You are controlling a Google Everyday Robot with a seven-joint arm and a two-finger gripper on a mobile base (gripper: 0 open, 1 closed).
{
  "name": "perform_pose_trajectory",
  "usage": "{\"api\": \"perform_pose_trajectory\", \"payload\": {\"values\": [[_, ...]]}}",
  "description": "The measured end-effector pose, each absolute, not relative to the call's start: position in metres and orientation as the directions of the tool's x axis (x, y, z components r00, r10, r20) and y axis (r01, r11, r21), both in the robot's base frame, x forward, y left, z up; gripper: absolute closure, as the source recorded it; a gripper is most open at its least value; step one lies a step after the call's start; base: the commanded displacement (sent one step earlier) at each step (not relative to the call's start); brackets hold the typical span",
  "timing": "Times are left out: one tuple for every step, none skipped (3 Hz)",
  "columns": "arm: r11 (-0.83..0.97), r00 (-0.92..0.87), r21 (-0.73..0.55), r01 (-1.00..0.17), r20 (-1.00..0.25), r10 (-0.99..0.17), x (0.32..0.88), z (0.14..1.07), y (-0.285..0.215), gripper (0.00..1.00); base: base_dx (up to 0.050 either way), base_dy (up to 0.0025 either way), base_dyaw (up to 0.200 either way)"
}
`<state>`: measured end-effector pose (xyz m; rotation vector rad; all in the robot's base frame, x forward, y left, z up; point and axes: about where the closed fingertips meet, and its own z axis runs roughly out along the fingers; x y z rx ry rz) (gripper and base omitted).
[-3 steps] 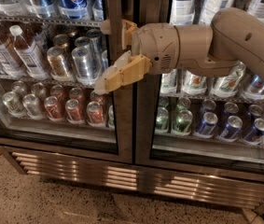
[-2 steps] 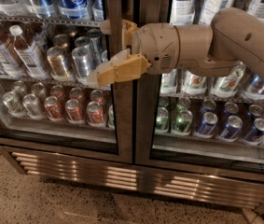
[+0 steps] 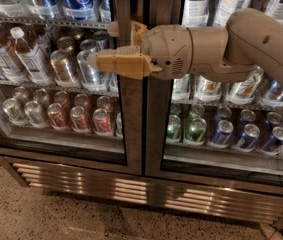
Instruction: Open left fridge door
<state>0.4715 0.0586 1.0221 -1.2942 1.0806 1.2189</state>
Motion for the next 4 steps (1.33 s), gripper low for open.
{"api": "perform_pose_trajectory", "payload": {"values": [[-0.087, 0.088, -0.090, -0.992, -0.996, 0.031, 0.4715, 1.0221, 0.0586, 0.89, 0.000, 0.00000, 0.000], [-0.087, 0.088, -0.090, -0.992, -0.996, 0.031, 0.4715, 1.0221, 0.0586, 1.00, -0.040, 0.00239, -0.120], [-0.087, 0.088, -0.090, -0.992, -0.996, 0.031, 0.4715, 1.0221, 0.0587, 1.00, 0.000, 0.00000, 0.000], [-0.087, 0.088, -0.090, -0.992, -0.996, 0.031, 0.4714, 1.0221, 0.0587, 0.81, 0.000, 0.00000, 0.000]]}}
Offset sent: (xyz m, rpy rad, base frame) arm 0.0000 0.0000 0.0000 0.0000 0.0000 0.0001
